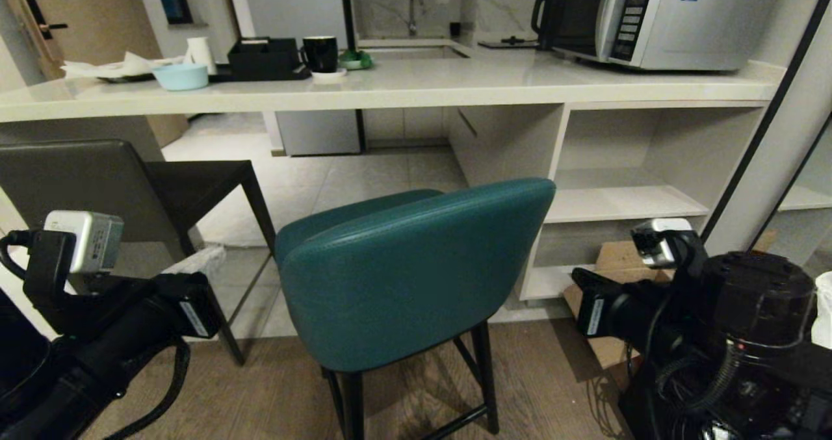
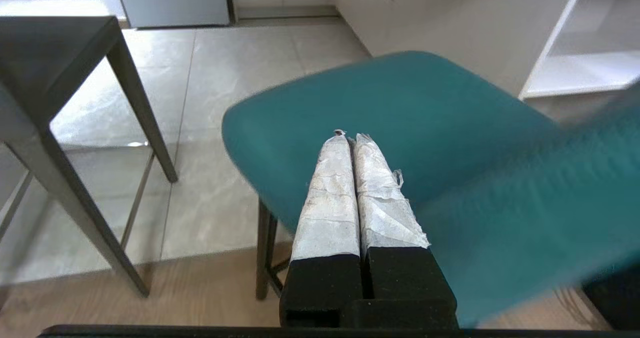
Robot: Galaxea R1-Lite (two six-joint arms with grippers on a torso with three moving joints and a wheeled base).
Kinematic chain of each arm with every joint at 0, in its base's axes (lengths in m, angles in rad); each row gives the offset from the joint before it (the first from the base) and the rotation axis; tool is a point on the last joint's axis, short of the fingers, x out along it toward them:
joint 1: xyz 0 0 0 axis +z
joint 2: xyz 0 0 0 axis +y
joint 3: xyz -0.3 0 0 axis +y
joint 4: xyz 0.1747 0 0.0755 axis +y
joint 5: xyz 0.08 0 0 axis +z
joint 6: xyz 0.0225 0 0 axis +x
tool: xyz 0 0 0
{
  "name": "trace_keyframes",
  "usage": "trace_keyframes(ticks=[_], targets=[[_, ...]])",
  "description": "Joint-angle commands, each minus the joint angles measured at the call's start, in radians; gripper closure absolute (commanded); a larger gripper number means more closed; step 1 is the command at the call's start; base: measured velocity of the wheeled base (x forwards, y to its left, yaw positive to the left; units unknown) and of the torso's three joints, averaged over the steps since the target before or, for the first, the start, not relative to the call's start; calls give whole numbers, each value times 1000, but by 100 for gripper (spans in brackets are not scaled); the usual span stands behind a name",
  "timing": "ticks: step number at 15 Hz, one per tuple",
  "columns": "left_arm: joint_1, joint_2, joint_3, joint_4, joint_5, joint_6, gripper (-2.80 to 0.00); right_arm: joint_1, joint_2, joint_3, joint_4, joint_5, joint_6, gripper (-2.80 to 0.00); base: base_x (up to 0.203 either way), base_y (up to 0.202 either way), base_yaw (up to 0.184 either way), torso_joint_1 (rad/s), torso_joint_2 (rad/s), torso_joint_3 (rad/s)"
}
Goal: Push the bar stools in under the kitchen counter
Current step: Pull the blue chair out from under the dining table
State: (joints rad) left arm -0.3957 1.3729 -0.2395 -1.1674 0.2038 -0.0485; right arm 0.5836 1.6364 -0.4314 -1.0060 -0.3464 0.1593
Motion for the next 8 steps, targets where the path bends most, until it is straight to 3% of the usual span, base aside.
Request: trace_keyframes(ticks=[1,8], targets=[[-2,77,-50,-7,1,0,0,-15,89,-79,-2,-2,-12,0,0,0,0,0,0,0],[-104,273,-185,-22,11,5,0,-56,222,-187,1,1,-32,0,0,0,0,0,0,0]])
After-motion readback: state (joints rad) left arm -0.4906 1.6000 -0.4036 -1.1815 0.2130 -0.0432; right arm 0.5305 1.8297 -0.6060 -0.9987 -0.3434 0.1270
